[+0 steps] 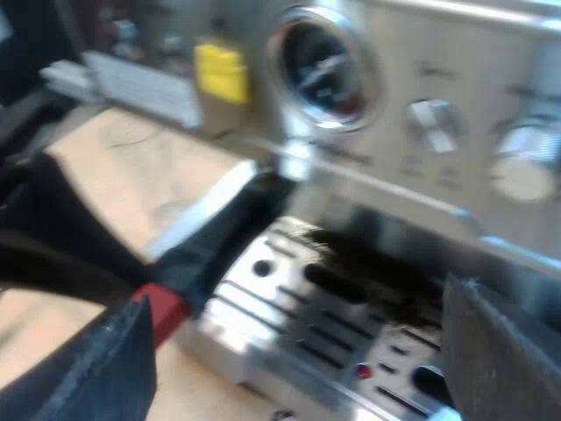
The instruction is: Put the handle in the coffee machine
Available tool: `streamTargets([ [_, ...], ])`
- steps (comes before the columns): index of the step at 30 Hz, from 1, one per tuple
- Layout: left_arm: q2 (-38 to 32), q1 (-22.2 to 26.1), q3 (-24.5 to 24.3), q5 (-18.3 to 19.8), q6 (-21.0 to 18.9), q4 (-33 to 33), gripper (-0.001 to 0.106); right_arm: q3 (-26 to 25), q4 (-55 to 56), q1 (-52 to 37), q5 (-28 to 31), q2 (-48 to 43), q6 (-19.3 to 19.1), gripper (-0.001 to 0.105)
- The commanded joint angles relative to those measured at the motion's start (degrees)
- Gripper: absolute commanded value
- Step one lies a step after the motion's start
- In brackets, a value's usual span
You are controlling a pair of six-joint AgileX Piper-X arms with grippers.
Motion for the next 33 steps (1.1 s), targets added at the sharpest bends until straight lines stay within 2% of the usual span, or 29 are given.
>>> streamTargets([
  [1,-3.1,2.4,-0.8,7.4,-1.0,1.3,0.000,-0.2,0.0,0.1,-2.2,-0.5,0.9,0.070],
  [6,-8.7,10.2,-0.9,6.3,-1.0,5.0,0.004,-0.2,0.0,0.1,-2.5,-0.5,1.9,0.070],
  [8,-11.9,14.4,-0.9,6.0,-1.0,6.2,0.019,-0.6,1.4,0.1,-3.1,-0.5,4.1,0.070],
  [9,-12.6,15.1,-0.9,5.4,-1.0,6.4,0.024,-0.7,2.0,0.1,-3.2,-0.5,4.7,0.070],
  [11,-15.3,18.4,-1.2,3.9,-1.0,7.2,0.046,-1.8,6.2,0.1,-3.6,-0.5,5.0,0.070],
  [14,-18.3,21.1,-3.1,3.8,-1.0,9.1,0.063,-4.1,11.0,0.1,-4.0,-0.5,5.0,0.070],
  [16,-19.2,22.3,-5.1,3.8,-1.0,10.0,0.064,-5.7,13.4,-0.3,-5.0,-0.5,5.0,0.070],
  [19,-19.8,23.4,-9.0,3.8,-1.2,10.7,0.064,-9.3,17.5,-3.4,-11.6,-0.5,5.0,0.070],
  [21,-19.8,23.6,-11.9,3.8,-2.0,11.7,0.064,-11.4,20.4,-6.2,-13.7,-0.5,5.0,0.070],
  [24,-19.8,23.6,-15.4,3.8,-1.9,11.3,0.064,-13.9,24.9,-13.3,-14.2,-0.6,4.5,0.070],
  [29,-19.8,23.6,-19.5,3.6,-7.4,11.3,0.064,-15.4,32.1,-30.4,-14.9,-1.1,4.5,0.070],
  [31,-20.1,23.6,-19.6,2.3,-8.4,11.3,0.064,-15.4,35.4,-35.3,-14.9,-1.6,3.1,0.070],
  [33,-20.8,23.6,-19.6,-0.7,-8.4,12.0,0.064,-15.3,38.9,-40.3,-14.7,-2.6,-0.4,0.070],
])
